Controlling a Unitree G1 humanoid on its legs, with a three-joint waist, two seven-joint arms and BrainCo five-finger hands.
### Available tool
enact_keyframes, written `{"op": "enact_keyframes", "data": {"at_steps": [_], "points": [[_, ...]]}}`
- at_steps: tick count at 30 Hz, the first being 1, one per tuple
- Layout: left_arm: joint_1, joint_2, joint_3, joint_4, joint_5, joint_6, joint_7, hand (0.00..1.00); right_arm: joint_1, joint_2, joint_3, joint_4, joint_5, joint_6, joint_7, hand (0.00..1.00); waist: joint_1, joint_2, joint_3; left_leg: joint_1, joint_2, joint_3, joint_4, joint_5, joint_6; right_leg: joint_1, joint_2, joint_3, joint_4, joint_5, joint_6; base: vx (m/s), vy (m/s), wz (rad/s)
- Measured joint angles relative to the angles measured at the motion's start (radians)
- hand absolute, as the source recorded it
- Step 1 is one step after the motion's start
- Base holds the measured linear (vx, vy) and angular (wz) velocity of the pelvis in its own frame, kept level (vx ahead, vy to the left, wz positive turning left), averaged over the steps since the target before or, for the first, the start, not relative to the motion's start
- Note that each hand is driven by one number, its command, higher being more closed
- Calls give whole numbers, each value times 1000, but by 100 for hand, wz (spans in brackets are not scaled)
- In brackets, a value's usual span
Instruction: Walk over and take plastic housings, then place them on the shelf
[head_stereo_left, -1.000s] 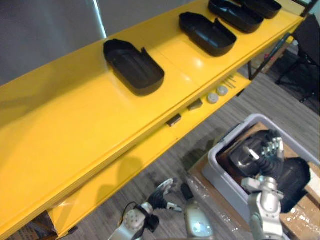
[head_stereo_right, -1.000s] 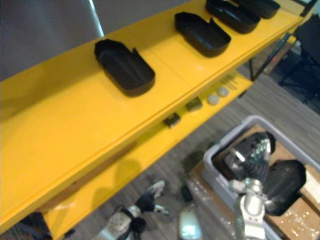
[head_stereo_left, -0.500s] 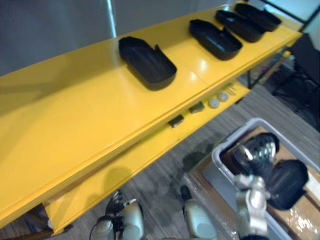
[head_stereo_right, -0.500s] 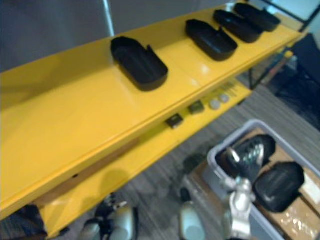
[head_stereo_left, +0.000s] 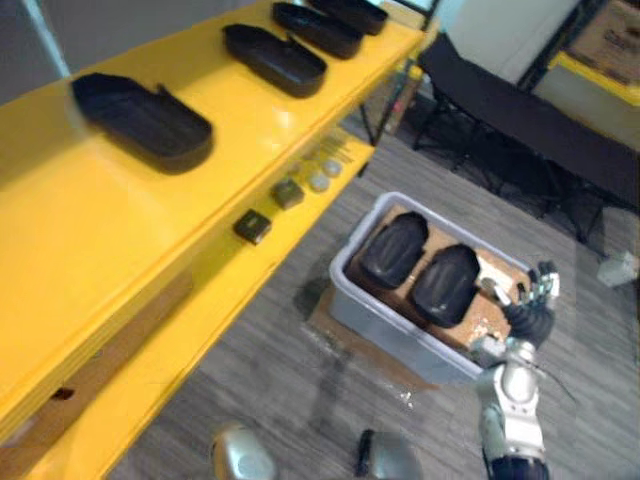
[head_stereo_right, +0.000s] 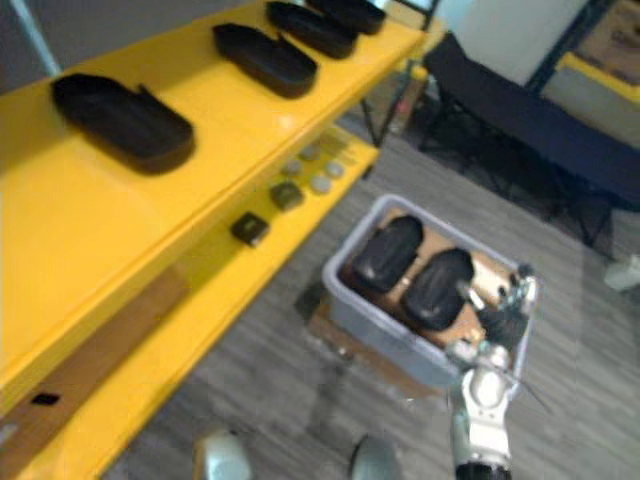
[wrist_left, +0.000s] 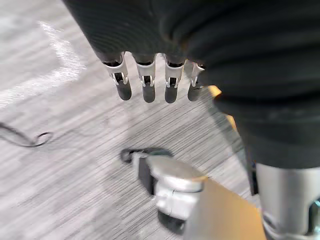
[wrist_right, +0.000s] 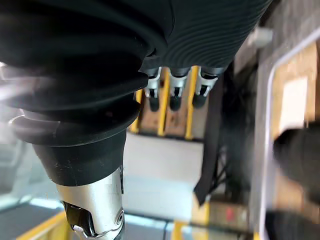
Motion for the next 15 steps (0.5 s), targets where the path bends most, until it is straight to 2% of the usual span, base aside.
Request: {"op": "enact_keyframes", "data": {"at_steps": [1,2,3,4,5,8,10,13,15], "points": [[-9,-19,-5,-6,-21,-12,-8,0,-14,-12,-10,0,2,6,0,0,-4,16,7,4,-4,-15,-28,6,-10,-16,12,17,-10,11,-5,78,-202,-96],[-20,-44,-10,-12,-54,-43,-12,0,-25,-24,-35,0,9,22,3,0,-26,28,10,8,-11,-25,-82,23,-31,-52,29,33,-7,15,-10,62,-141,-48],[-24,-47,-21,-19,-67,-57,-18,0,-24,-25,-51,0,10,29,4,0,-35,35,12,9,-16,-25,-106,34,-34,-64,31,39,-2,15,-10,99,-183,-53],[-30,-47,-62,-56,-67,-96,-32,0,-30,-30,-88,1,43,38,-3,0,-54,47,27,22,-31,-40,-150,55,-30,-94,34,54,14,15,-13,70,-125,-30],[-35,-42,-73,-65,-66,-109,-29,0,-31,-32,-99,2,58,38,-6,0,-60,47,36,21,-38,-59,-154,57,-25,-97,32,55,18,14,-15,41,-96,-27],[-62,-28,-126,-98,-54,-151,-1,0,-30,-29,-158,38,99,38,-53,0,-66,47,72,21,-82,-107,-181,63,-20,-104,3,50,24,14,-14,-24,25,11],[-70,-13,-157,-120,-42,-153,8,0,-42,-28,-184,65,123,38,-85,0,-64,47,90,11,-105,-128,-181,64,-23,-103,-21,38,24,18,-7,-64,84,40],[-83,8,-199,-138,-16,-161,21,0,-149,-31,-251,177,127,38,-180,0,-56,50,121,-24,-155,-175,-181,79,-14,-96,-71,6,18,30,9,-87,83,48],[-94,13,-226,-157,-18,-157,28,0,-302,-99,-284,333,127,53,-234,0,-43,63,142,-60,-185,-200,-178,95,-6,-101,-98,-14,2,51,16,-117,62,41]]}}
